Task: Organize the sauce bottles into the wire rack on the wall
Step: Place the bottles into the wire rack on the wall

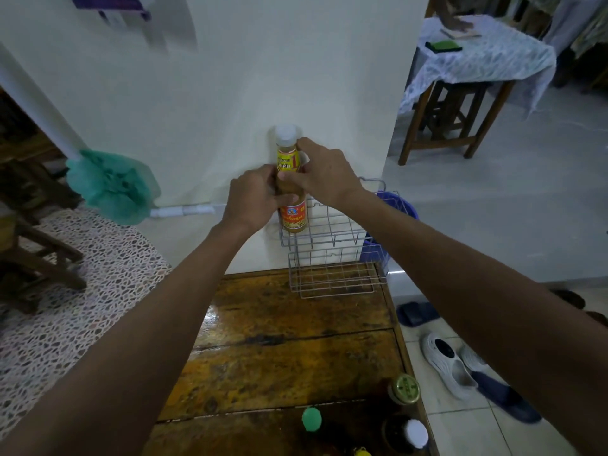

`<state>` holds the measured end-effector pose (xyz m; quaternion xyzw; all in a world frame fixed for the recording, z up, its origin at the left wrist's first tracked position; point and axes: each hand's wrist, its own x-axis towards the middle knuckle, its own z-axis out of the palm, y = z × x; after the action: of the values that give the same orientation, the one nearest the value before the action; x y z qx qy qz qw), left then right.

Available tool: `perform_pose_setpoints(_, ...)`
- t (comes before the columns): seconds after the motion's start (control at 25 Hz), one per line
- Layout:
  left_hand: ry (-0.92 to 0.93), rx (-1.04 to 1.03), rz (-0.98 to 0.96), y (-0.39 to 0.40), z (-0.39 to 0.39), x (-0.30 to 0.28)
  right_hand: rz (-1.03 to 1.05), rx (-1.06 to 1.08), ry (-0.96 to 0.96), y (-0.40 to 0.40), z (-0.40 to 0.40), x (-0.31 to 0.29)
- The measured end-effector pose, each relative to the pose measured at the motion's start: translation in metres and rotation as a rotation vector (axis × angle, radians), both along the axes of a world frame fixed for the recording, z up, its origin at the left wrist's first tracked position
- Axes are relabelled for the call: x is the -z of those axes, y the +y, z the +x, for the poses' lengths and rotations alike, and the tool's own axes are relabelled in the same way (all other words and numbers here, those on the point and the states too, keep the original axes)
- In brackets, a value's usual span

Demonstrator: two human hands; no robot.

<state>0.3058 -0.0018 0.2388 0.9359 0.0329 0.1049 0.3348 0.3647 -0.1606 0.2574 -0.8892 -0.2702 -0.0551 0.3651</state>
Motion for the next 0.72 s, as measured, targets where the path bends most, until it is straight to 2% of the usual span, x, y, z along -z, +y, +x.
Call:
perform_pose_setpoints(0.32, -0.017, -0.026, -0.025, -0.001, -0.009, 0.004, 0.029, 0.041, 0.108, 0.000, -0.013, 0.009)
perform_pose_setpoints(0.72, -0.035, -0.013, -0.076, 0.000, -0.011, 0.002, -0.012, 0.054, 0.129, -0.002, -0.015, 0.009)
